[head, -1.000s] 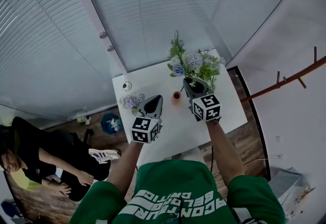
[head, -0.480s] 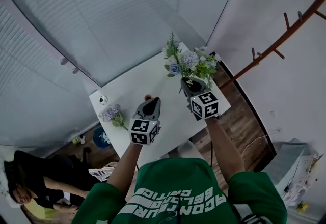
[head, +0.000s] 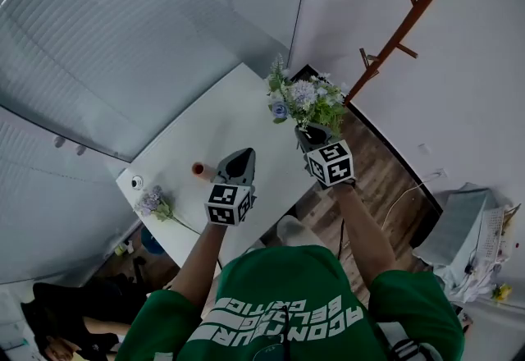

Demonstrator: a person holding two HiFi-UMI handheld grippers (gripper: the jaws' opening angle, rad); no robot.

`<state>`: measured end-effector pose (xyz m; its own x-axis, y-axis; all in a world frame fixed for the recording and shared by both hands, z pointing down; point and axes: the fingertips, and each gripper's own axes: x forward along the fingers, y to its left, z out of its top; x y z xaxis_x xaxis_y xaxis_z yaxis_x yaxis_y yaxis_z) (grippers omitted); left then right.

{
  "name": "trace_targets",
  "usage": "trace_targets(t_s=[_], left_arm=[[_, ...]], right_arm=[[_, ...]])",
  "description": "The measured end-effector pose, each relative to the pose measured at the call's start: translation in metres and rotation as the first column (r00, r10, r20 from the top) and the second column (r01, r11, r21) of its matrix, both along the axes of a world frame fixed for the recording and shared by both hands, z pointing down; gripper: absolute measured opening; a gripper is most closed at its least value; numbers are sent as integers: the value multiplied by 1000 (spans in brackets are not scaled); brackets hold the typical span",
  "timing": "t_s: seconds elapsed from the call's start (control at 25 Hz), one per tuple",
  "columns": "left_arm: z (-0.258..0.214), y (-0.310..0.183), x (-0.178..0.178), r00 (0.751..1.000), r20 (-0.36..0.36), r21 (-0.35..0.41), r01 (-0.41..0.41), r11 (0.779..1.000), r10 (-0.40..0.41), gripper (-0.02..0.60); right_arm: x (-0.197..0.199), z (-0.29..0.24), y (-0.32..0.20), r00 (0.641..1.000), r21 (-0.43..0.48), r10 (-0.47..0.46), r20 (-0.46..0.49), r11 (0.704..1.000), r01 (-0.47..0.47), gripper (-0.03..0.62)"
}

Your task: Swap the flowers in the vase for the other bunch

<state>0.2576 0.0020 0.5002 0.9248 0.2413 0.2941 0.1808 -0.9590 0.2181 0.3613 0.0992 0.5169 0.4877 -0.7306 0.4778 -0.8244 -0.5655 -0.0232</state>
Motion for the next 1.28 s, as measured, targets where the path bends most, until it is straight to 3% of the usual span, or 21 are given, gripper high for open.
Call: trace_targets(t_s=[0.28,0.52,0.92,1.28], left_arm=[[9,35,23,999,40,8,10,1000,-10,8],[27,38,31,993,96,14,73,997,-74,8],[57,30,44,962,171,14,213,977,-212,8],[70,20,49,926,203,28,320,947,-319,8]], right_arm=[[23,54,37,995,-131,-5,102,991,18,40],[36,118,33,968,-237,-56,244,965,116,40],[46,209,13,872,-273,-134,472,918,289,40],[52,266,11,786,-300,-124,606,879,370,40]])
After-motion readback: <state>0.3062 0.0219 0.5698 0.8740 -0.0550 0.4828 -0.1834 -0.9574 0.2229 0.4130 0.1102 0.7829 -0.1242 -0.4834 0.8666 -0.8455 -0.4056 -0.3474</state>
